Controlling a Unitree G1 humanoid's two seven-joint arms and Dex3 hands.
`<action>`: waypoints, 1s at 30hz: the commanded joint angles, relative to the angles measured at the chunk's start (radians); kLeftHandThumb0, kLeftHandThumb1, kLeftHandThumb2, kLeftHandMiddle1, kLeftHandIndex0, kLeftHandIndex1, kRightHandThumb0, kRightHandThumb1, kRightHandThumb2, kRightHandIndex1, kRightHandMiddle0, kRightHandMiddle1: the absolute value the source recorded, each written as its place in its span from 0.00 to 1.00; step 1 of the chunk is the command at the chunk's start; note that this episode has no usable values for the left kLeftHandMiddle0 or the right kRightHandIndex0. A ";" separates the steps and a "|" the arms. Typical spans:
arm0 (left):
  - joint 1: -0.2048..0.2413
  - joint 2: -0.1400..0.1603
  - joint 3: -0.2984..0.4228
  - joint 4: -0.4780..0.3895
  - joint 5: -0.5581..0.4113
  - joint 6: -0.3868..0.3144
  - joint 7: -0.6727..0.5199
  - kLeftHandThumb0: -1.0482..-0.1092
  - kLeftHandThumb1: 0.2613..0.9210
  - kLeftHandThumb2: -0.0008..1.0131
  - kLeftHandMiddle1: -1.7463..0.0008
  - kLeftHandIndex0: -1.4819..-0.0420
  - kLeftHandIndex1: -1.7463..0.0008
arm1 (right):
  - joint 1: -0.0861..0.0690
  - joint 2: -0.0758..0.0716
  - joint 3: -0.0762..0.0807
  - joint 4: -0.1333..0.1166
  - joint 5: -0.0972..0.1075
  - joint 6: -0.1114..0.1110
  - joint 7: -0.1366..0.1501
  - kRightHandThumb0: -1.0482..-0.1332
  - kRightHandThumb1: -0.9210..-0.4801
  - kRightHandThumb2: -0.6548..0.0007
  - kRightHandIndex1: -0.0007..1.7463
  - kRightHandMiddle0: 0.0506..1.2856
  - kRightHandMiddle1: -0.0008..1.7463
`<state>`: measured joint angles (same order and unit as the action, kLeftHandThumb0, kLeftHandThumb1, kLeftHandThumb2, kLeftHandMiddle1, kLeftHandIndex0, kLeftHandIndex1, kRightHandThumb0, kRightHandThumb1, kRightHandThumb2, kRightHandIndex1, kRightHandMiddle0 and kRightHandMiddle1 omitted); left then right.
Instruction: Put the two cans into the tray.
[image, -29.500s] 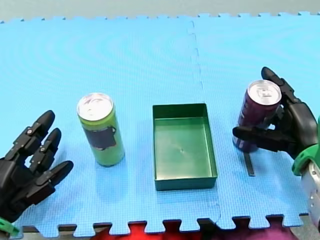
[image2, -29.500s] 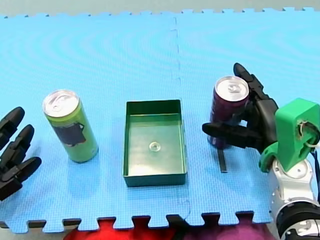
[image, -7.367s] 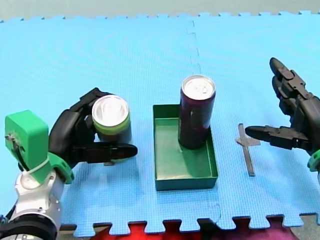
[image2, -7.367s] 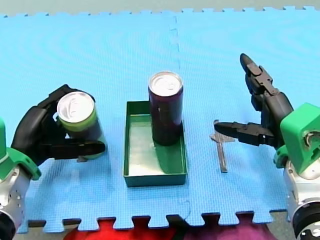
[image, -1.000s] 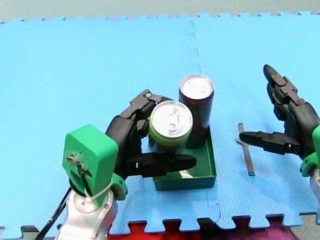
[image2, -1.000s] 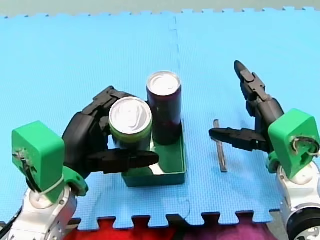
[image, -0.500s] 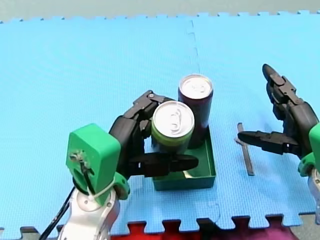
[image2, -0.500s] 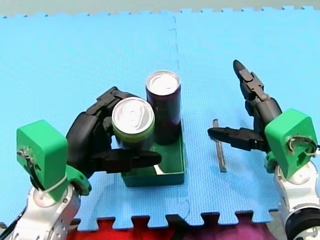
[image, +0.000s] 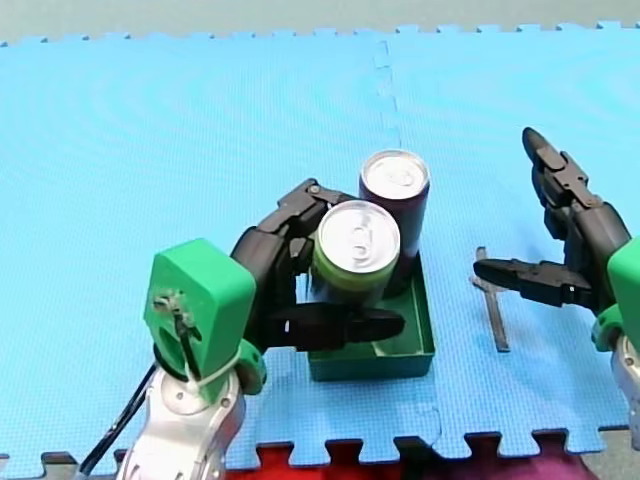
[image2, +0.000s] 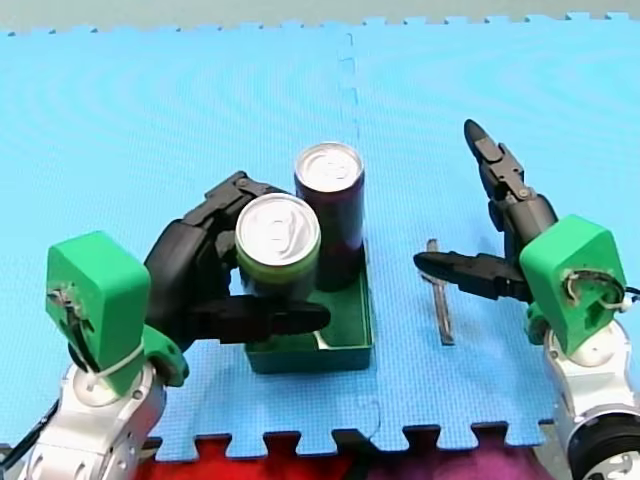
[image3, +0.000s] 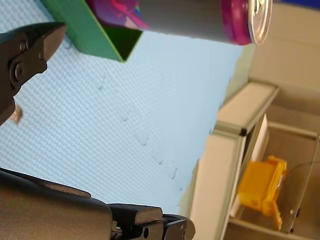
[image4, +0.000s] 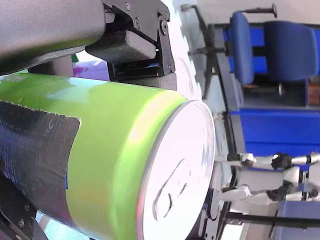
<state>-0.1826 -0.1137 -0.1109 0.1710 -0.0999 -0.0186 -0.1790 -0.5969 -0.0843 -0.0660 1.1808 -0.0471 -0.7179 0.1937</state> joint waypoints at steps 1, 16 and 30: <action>-0.002 -0.002 0.000 0.004 -0.003 -0.010 -0.003 0.45 0.87 0.00 0.00 0.65 0.00 | 0.002 -0.003 0.000 -0.006 0.001 0.003 -0.007 0.49 0.47 0.99 0.00 0.06 0.00; 0.012 -0.014 0.006 0.074 -0.010 -0.061 -0.018 0.50 0.85 0.00 0.00 0.65 0.00 | 0.006 -0.006 0.002 -0.017 0.002 0.010 -0.016 0.51 0.41 0.99 0.00 0.06 0.00; 0.017 -0.028 0.020 0.141 -0.023 -0.106 -0.040 0.57 0.85 0.00 0.00 0.65 0.00 | 0.022 -0.008 0.009 -0.054 -0.002 0.031 -0.027 0.53 0.36 0.99 0.00 0.06 0.00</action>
<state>-0.1623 -0.1411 -0.0944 0.3014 -0.1173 -0.1090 -0.2132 -0.5796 -0.0871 -0.0573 1.1332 -0.0509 -0.6888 0.1703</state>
